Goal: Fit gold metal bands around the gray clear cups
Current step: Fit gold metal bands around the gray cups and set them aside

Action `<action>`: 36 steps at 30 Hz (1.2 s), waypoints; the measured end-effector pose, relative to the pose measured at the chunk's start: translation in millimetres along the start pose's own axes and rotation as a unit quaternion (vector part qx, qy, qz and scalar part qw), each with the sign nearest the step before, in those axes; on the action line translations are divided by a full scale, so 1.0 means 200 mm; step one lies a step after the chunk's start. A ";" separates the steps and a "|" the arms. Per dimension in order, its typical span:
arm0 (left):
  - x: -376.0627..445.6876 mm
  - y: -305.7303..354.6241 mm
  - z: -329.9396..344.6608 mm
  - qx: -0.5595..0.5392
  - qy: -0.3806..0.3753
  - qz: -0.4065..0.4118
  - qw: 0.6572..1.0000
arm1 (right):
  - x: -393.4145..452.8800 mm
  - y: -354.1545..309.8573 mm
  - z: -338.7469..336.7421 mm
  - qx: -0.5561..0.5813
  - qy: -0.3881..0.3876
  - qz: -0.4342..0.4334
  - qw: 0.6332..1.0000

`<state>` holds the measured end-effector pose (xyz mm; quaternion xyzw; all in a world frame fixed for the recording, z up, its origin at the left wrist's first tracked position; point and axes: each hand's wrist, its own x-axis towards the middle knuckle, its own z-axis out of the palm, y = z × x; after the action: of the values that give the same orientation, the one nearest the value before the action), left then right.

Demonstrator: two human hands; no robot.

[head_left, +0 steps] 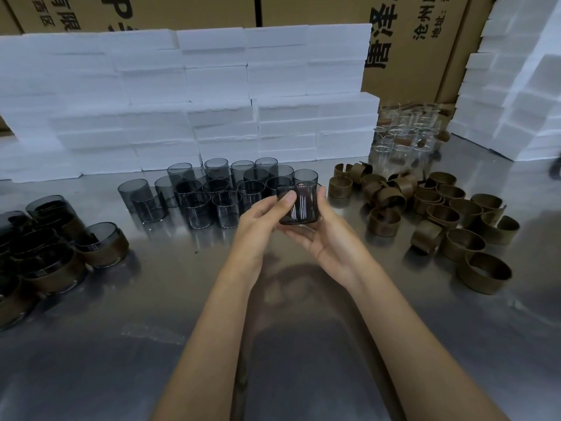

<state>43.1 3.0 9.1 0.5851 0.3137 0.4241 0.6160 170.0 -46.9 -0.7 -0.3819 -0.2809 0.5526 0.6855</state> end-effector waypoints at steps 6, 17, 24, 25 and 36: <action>0.00 0.00 -0.01 -0.043 -0.069 -0.051 0.995 | -0.04 -0.02 0.00 0.041 -0.056 0.057 0.996; -0.02 -0.01 0.07 0.027 -0.020 -0.012 0.999 | 0.01 0.00 -0.04 0.057 -0.013 0.049 0.997; -0.01 -0.01 0.07 0.035 0.110 0.039 0.993 | 0.03 -0.01 -0.07 0.033 0.004 0.021 0.999; -0.02 -0.01 0.07 0.028 0.112 0.032 0.993 | 0.03 0.00 -0.07 0.027 0.007 0.020 0.999; 0.00 -0.04 0.05 -0.001 0.076 -0.026 0.997 | 0.02 0.01 -0.05 -0.053 0.058 0.009 0.997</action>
<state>53.0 -2.1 3.3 0.5424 0.3743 0.4516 0.6014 179.1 -45.6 -7.8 -0.4513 -0.2660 0.5199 0.6747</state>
